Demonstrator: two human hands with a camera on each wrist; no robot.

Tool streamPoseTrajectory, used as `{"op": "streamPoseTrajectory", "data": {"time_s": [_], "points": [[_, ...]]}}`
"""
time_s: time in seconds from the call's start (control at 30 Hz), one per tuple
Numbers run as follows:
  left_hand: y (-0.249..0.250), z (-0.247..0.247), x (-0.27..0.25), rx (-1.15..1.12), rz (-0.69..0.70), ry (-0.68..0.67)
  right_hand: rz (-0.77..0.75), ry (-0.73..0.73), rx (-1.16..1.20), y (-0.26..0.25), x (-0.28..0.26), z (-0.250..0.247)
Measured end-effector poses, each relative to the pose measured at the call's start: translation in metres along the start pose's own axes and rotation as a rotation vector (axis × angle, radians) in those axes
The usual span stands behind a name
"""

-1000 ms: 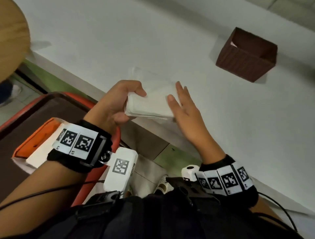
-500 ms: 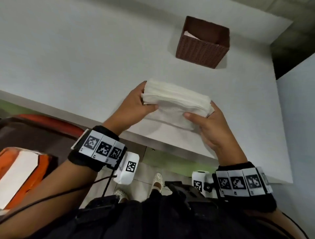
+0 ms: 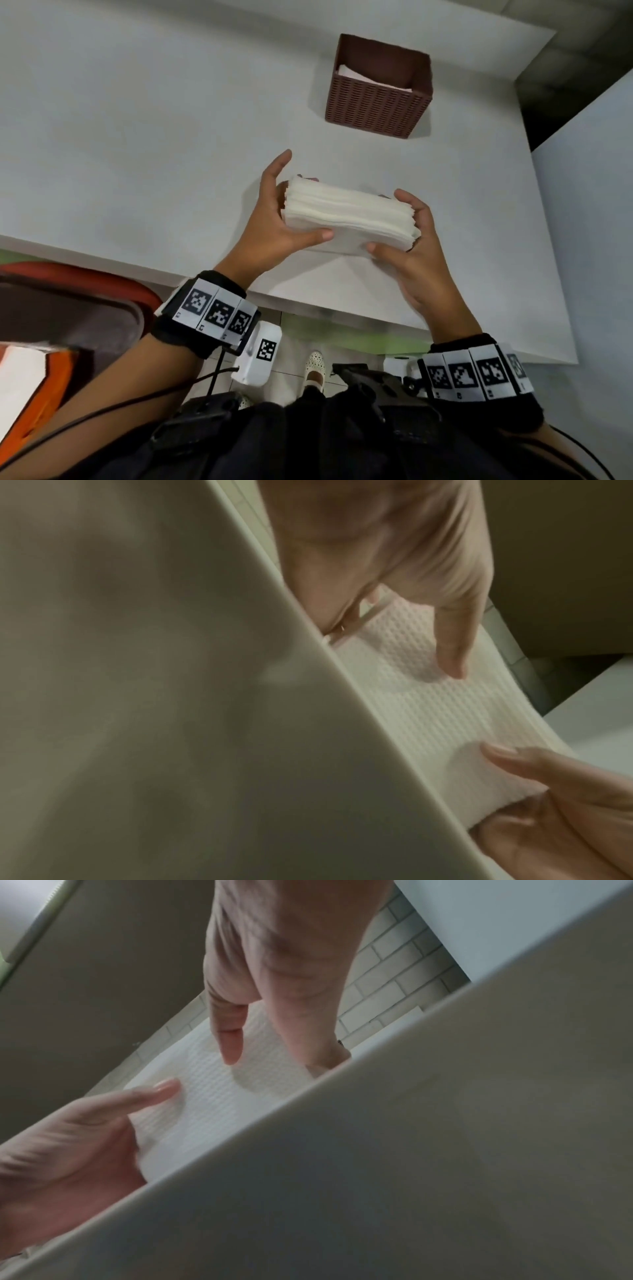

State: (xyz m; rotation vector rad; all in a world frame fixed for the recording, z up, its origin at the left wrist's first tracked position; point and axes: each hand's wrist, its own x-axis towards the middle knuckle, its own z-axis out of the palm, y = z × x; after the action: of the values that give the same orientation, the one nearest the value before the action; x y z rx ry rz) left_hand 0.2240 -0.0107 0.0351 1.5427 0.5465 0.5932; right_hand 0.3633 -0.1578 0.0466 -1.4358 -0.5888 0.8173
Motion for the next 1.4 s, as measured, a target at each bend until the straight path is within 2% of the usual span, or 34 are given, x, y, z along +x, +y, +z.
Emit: {"op": "streamPoseTrajectory", "data": {"time_s": [0.1, 0.23, 0.4, 0.47, 0.57, 0.67, 0.73, 0.8, 0.87, 0.93, 1.03, 1.2, 1.4], "points": [[-0.001, 0.000, 0.003, 0.001, -0.021, -0.050, -0.004, -0.031, -0.032, 0.001, 0.003, 0.000], [0.003, -0.002, 0.006, 0.026, -0.064, -0.043, 0.046, -0.002, -0.032, -0.001, 0.005, 0.000], [0.015, 0.000, 0.015, 0.183, -0.097, -0.089, 0.048, 0.025, -0.213, -0.010, 0.006, -0.002], [0.026, -0.005, 0.022, 0.202, -0.154, -0.109, 0.065, 0.035, -0.188, -0.023, 0.007, -0.007], [0.045, -0.012, 0.036, 0.117, -0.330, -0.244, 0.202, -0.023, 0.031, -0.038, 0.015, -0.017], [0.058, -0.009, 0.051, -0.095, -0.516, -0.342, 0.488, -0.073, 0.232, -0.042, 0.028, -0.025], [0.062, -0.005, 0.061, -0.099, -0.602, -0.322, 0.594, -0.097, 0.186, -0.046, 0.039, -0.031], [0.065, -0.003, 0.074, -0.150, -0.646, -0.223, 0.579, -0.049, 0.134, -0.056, 0.053, -0.037], [0.067, 0.000, 0.091, -0.270, -0.612, -0.107, 0.496, -0.011, 0.114, -0.072, 0.073, -0.043], [0.073, 0.005, 0.113, -0.365, -0.519, -0.014, 0.402, 0.008, 0.121, -0.090, 0.098, -0.048], [0.085, 0.014, 0.153, -0.351, -0.368, 0.111, 0.252, 0.050, 0.115, -0.116, 0.138, -0.048], [0.095, 0.022, 0.218, -0.015, -0.223, 0.216, 0.088, 0.246, -0.066, -0.135, 0.205, -0.039], [0.085, 0.030, 0.249, 0.505, -0.114, 0.145, 0.045, 0.284, -0.345, -0.125, 0.235, -0.027]]}}
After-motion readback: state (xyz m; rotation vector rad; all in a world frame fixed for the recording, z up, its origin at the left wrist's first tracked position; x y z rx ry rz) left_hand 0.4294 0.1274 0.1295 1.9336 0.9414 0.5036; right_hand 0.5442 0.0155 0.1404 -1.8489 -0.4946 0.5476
